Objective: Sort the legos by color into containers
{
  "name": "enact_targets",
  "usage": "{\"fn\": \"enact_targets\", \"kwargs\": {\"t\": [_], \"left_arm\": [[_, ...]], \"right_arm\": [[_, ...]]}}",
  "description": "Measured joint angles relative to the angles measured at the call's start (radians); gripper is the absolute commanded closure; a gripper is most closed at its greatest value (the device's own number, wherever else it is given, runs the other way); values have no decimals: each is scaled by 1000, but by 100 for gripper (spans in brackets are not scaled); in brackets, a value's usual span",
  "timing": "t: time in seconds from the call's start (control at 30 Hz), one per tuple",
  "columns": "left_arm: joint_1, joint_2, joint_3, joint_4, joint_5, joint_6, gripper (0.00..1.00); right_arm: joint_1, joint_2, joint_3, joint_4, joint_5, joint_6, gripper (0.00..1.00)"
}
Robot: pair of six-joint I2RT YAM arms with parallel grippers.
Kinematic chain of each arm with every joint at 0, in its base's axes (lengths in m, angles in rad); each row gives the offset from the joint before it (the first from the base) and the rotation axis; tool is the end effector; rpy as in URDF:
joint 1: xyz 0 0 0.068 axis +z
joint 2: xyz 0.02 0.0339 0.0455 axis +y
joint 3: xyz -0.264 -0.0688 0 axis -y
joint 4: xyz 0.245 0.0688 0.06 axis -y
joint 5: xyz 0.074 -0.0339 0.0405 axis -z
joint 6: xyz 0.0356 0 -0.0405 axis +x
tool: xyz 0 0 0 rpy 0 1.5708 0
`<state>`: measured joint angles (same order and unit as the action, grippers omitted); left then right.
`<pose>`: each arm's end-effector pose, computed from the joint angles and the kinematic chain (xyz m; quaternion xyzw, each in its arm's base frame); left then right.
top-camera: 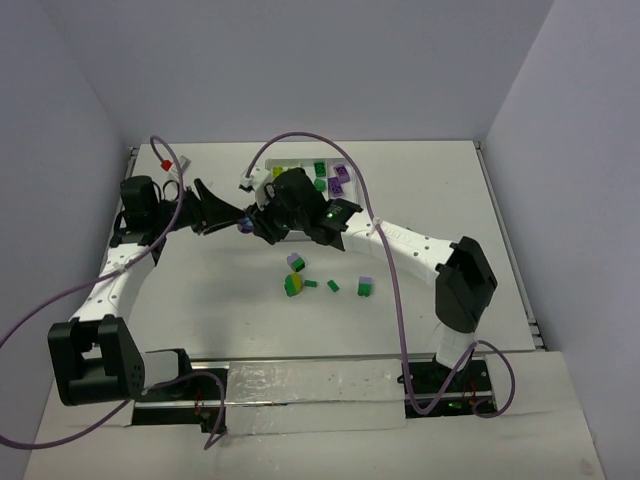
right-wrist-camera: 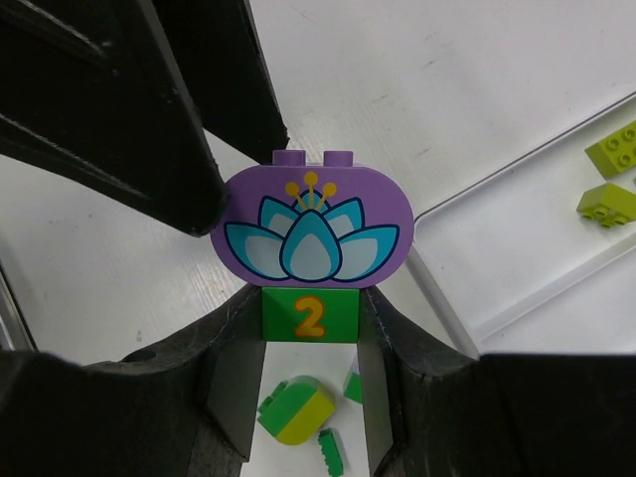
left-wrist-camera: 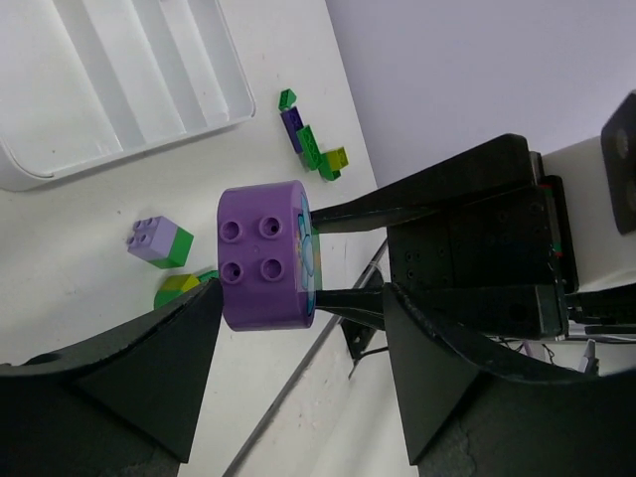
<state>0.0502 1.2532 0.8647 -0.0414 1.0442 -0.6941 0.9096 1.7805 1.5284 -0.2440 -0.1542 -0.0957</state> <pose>0.2718 -0.0172 0.2887 -0.0144 0.7775 -0.5463 0.3112 0.2556 0.3374 0.3167 -0.4472 0.7316 0.2628 0.4425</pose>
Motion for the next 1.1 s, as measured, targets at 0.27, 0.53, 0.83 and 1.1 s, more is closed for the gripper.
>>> {"fn": "enact_targets", "kwargs": {"t": [0.27,0.53,0.83,1.1], "left_arm": [[-33,87,36,-12,-16,0,38],[-64,129,84,-37,-50,21,36],[-91,139,125,-130,-115,99,30],[-94,154,132,-172,-93,121,49]], "right_arm": [[0,0,0,-33,26,-8,100],[0,0,0,-42,28,-7,100],[6,-6,0,-33,13,-7,100],[7,-22,-20,-28,17,-14,100]]}}
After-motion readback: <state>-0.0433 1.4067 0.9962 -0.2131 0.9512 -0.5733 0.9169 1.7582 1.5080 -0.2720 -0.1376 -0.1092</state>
